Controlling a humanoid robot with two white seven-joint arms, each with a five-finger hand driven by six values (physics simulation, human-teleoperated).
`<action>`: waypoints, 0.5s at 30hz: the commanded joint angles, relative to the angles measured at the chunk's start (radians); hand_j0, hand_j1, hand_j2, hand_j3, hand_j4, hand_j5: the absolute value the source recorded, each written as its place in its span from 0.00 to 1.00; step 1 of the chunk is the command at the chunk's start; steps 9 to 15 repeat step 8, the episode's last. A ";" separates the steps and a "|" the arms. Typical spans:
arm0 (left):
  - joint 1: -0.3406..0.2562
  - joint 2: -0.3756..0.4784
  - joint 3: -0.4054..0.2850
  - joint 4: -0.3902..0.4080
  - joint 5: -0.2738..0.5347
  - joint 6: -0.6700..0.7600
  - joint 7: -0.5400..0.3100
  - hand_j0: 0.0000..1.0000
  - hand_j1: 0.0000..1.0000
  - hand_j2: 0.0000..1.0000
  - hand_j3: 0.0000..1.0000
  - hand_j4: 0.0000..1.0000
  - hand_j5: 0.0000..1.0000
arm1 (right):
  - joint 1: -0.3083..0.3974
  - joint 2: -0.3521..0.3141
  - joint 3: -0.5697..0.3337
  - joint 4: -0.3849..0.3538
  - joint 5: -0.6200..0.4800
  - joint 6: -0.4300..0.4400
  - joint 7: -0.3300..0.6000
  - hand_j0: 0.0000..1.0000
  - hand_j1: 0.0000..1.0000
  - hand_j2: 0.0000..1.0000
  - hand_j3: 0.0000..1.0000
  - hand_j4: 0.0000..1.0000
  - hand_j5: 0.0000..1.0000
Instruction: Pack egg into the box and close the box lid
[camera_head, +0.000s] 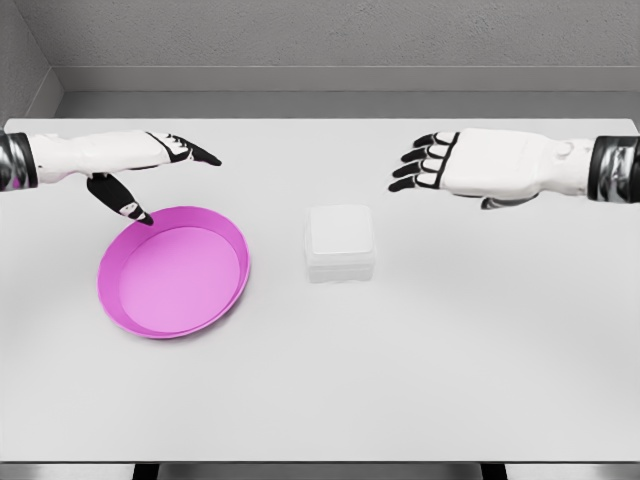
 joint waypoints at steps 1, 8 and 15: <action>0.000 0.000 0.001 0.030 0.006 0.003 0.000 1.00 1.00 1.00 1.00 1.00 1.00 | 0.006 -0.005 -0.009 0.028 -0.011 0.003 0.000 1.00 1.00 1.00 1.00 1.00 1.00; 0.002 -0.014 -0.001 0.045 0.006 0.003 0.000 1.00 1.00 1.00 1.00 1.00 1.00 | 0.063 -0.023 -0.102 0.164 -0.025 0.003 0.000 1.00 1.00 1.00 1.00 1.00 1.00; 0.002 -0.014 -0.001 0.045 0.006 0.003 0.000 1.00 1.00 1.00 1.00 1.00 1.00 | 0.063 -0.023 -0.102 0.164 -0.025 0.003 0.000 1.00 1.00 1.00 1.00 1.00 1.00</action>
